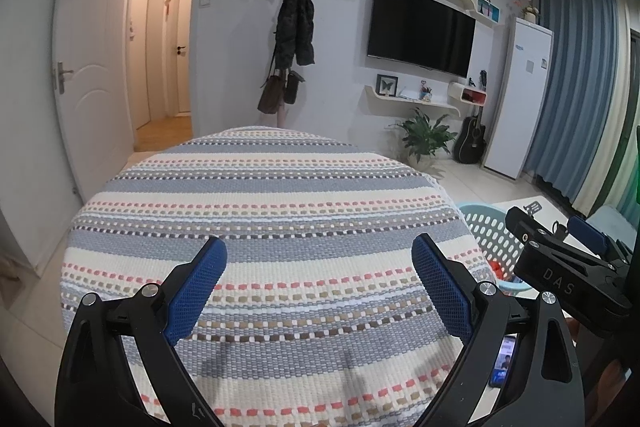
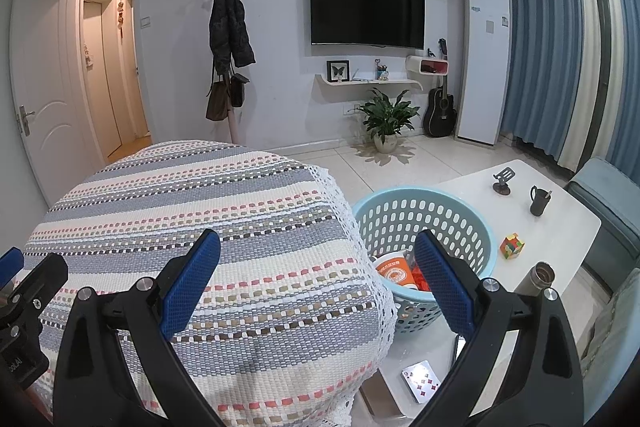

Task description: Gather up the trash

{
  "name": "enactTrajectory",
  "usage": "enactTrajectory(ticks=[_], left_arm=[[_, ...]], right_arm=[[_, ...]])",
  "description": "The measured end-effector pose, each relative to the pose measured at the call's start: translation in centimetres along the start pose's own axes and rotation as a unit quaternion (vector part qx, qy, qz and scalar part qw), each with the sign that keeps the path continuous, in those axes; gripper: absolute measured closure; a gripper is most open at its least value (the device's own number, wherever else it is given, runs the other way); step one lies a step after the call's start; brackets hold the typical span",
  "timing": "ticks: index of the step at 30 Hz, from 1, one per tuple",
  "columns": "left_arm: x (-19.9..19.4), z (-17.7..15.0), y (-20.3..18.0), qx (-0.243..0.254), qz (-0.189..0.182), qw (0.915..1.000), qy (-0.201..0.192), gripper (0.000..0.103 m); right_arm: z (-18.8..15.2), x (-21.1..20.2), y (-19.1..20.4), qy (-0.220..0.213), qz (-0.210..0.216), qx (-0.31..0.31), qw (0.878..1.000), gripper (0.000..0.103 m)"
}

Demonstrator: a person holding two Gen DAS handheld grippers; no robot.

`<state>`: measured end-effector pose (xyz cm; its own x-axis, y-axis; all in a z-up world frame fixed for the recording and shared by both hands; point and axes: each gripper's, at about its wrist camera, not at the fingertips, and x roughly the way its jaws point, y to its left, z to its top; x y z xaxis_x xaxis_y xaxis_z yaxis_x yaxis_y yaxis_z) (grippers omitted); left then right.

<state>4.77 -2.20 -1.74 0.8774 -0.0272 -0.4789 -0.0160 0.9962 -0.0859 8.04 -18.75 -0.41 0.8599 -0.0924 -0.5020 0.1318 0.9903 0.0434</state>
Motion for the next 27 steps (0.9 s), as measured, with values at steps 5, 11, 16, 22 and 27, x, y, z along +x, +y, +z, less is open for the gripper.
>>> enactTrajectory(ticks=[5, 11, 16, 22, 27], left_arm=[[0.0, 0.0, -0.09, 0.0, 0.0, 1.0, 0.0, 0.012], [0.11, -0.12, -0.08, 0.001, 0.001, 1.0, 0.001, 0.012], [0.06, -0.15, -0.12, 0.001, 0.001, 1.0, 0.001, 0.012], [0.25, -0.15, -0.37, 0.008, 0.004, 0.9999, 0.008, 0.012], [0.1, -0.02, -0.34, 0.01, 0.008, 0.9999, 0.004, 0.012]], right_arm=[[-0.04, -0.09, 0.04, -0.001, -0.001, 0.0, 1.0, 0.01], [0.04, -0.08, 0.05, -0.001, -0.001, 0.003, 1.0, 0.01], [0.18, -0.07, 0.05, -0.003, -0.001, 0.003, 1.0, 0.01], [0.28, -0.08, 0.32, -0.001, -0.001, -0.001, 1.0, 0.01], [0.47, -0.15, 0.24, -0.003, -0.002, -0.001, 1.0, 0.01]])
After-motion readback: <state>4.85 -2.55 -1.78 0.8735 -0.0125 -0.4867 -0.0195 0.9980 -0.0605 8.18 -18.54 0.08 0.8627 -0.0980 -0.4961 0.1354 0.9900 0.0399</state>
